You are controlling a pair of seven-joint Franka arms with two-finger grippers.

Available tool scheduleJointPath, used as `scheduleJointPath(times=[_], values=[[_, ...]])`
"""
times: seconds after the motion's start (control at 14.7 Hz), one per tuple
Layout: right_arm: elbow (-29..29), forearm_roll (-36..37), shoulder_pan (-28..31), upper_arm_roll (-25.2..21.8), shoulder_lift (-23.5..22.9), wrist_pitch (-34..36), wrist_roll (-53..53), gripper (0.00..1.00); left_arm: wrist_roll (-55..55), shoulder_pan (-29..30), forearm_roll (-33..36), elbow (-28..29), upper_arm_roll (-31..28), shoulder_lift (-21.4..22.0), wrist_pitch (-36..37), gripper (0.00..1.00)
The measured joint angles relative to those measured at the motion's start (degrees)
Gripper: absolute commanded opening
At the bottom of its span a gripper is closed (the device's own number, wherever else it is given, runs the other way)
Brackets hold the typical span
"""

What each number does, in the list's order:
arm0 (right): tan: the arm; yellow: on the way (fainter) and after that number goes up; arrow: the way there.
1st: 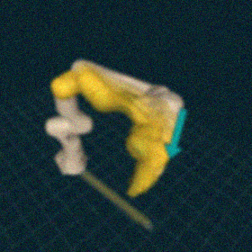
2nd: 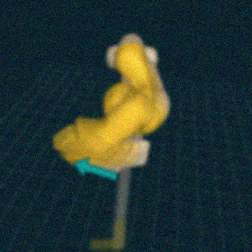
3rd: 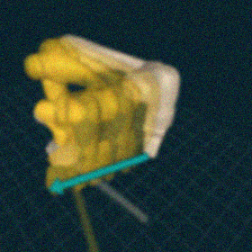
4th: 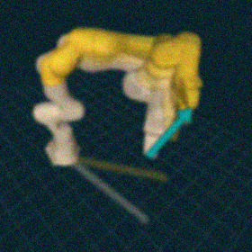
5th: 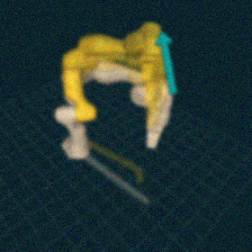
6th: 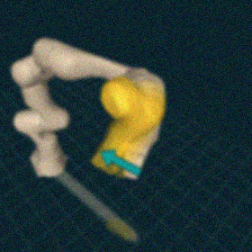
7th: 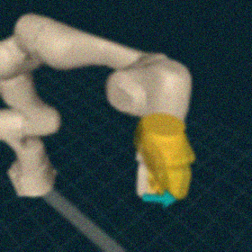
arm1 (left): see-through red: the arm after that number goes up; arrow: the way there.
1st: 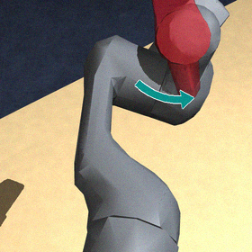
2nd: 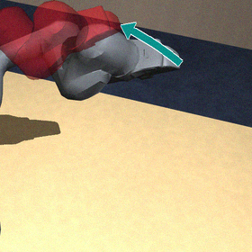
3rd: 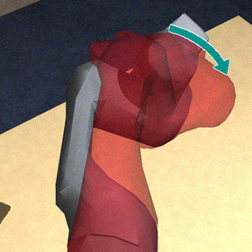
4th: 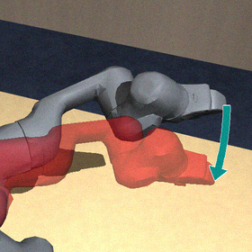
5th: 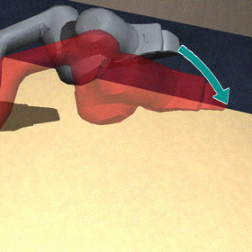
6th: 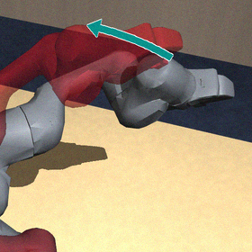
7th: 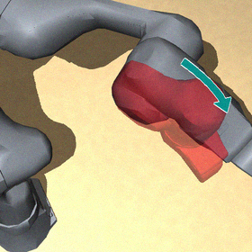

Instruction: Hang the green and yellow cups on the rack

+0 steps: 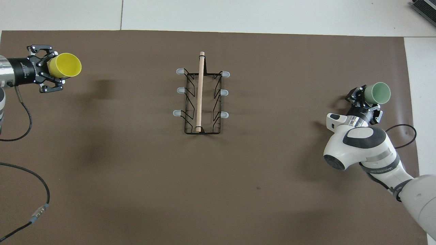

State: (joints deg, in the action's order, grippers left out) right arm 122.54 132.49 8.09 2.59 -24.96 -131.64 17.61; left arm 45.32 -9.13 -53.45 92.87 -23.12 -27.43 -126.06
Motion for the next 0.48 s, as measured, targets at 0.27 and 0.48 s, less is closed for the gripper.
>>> scheduleJointPath(times=[0.27,0.48], values=[[-0.2,-1.4,-0.1,0.1,0.3,-1.3,-0.2,0.01,1.6,-3.1,13.2,-1.4,1.9,3.8,-1.3,0.0],[-1.4,-9.9,0.4,-0.9,3.4,-13.7,0.7,0.0,2.0,-3.9,22.2,-0.9,5.7,7.6,-1.3,0.0]])
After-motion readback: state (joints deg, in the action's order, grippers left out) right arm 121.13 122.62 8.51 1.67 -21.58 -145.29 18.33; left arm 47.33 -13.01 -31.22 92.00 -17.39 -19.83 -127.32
